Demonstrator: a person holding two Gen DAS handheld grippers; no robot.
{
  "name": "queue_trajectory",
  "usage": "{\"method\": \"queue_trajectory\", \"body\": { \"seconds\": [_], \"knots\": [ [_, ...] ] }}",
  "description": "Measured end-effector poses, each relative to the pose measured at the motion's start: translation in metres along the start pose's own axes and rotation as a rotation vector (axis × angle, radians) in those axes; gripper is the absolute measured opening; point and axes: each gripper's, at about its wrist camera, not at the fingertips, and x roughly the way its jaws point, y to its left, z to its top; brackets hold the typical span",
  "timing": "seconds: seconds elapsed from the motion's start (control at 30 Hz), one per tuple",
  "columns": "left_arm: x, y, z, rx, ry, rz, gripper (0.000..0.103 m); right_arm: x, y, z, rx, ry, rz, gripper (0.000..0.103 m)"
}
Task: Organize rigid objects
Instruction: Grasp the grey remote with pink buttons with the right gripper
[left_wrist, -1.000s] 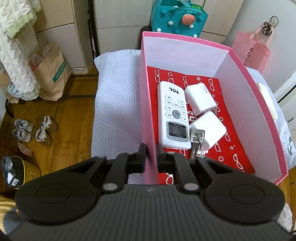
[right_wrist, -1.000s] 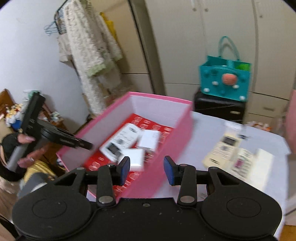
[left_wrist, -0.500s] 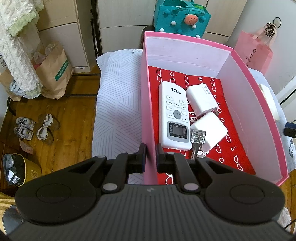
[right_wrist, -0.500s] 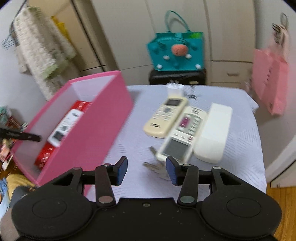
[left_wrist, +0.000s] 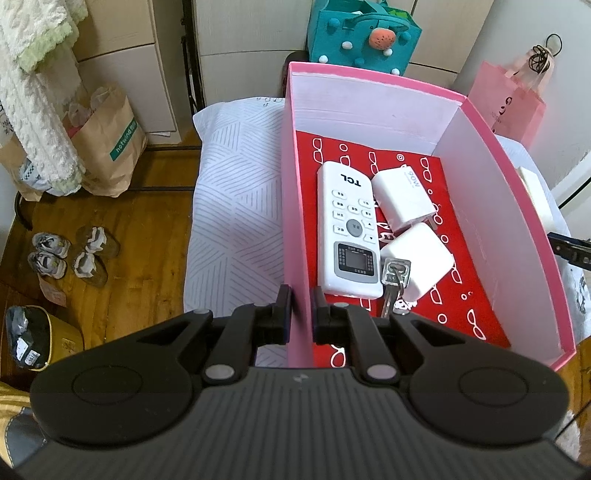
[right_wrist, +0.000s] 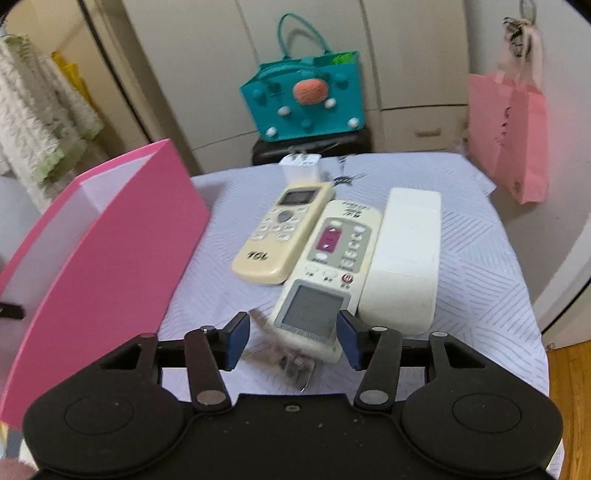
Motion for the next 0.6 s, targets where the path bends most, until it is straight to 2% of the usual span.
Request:
{"method": "queue_trajectory", "body": {
  "seconds": [0.2,0.4,0.6],
  "knots": [
    [0.001,0.000,0.000,0.002,0.001,0.004,0.009,0.009,0.011,-0.008,-0.037,-0.035,-0.060,0.070],
    [0.001,0.000,0.000,0.004,0.001,0.004,0.009,0.010,0.016,-0.014,-0.102,-0.046,-0.085,0.065],
    [0.001,0.000,0.000,0.004,0.001,0.002,0.009,-0.007,0.010,-0.026,-0.091,-0.028,-0.034,0.065]
  ]
}}
